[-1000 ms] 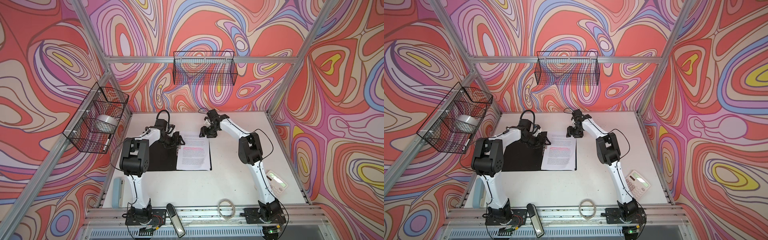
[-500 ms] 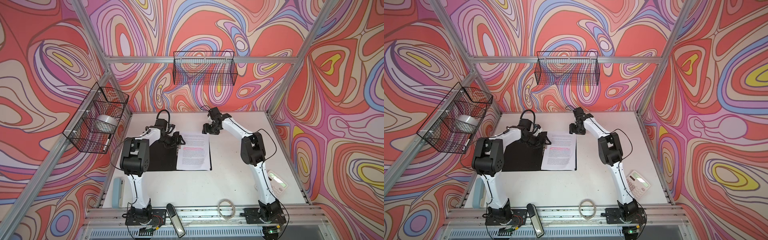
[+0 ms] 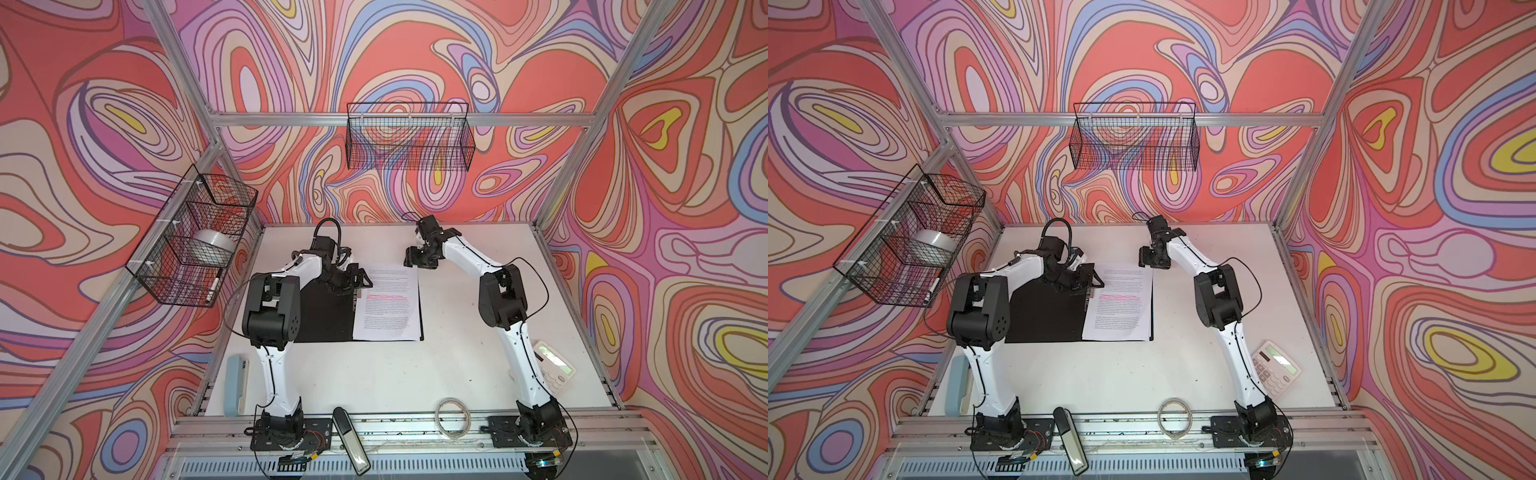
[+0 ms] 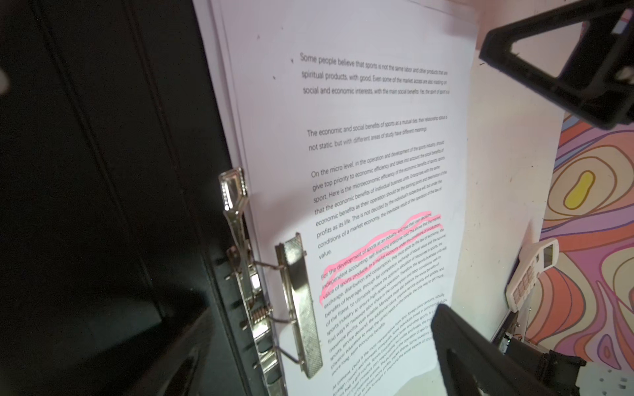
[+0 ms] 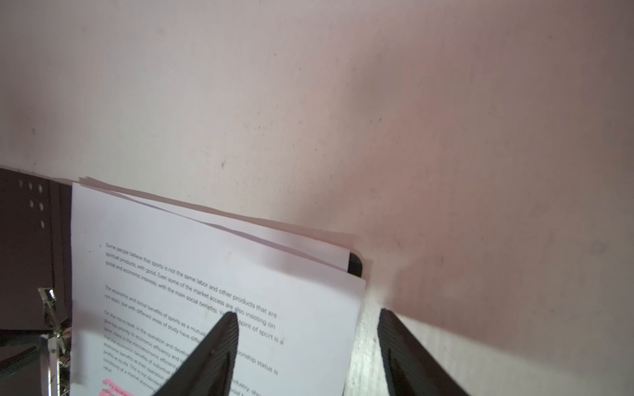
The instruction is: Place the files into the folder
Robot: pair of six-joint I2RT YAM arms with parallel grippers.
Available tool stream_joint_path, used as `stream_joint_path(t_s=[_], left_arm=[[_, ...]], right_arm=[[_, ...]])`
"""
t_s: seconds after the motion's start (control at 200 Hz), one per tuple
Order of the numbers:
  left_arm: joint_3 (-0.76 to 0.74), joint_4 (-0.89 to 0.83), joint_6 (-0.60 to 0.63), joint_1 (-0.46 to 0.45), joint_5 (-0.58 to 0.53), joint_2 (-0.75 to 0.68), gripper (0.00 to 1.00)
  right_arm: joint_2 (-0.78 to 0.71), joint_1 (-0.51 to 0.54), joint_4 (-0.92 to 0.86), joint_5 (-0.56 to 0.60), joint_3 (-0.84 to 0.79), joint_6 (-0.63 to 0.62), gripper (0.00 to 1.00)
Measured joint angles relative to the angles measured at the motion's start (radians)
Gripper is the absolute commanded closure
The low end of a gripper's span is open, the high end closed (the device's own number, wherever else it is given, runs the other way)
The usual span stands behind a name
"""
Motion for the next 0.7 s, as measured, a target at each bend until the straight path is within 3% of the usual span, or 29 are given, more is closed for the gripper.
stream_joint_path(t_s=[0.701], left_arm=[[0.019, -0.016, 0.007, 0.002, 0.056, 0.023, 0.00]], right_arm=[[0.029, 0.000, 0.008, -0.109, 0.032, 0.000, 0.32]])
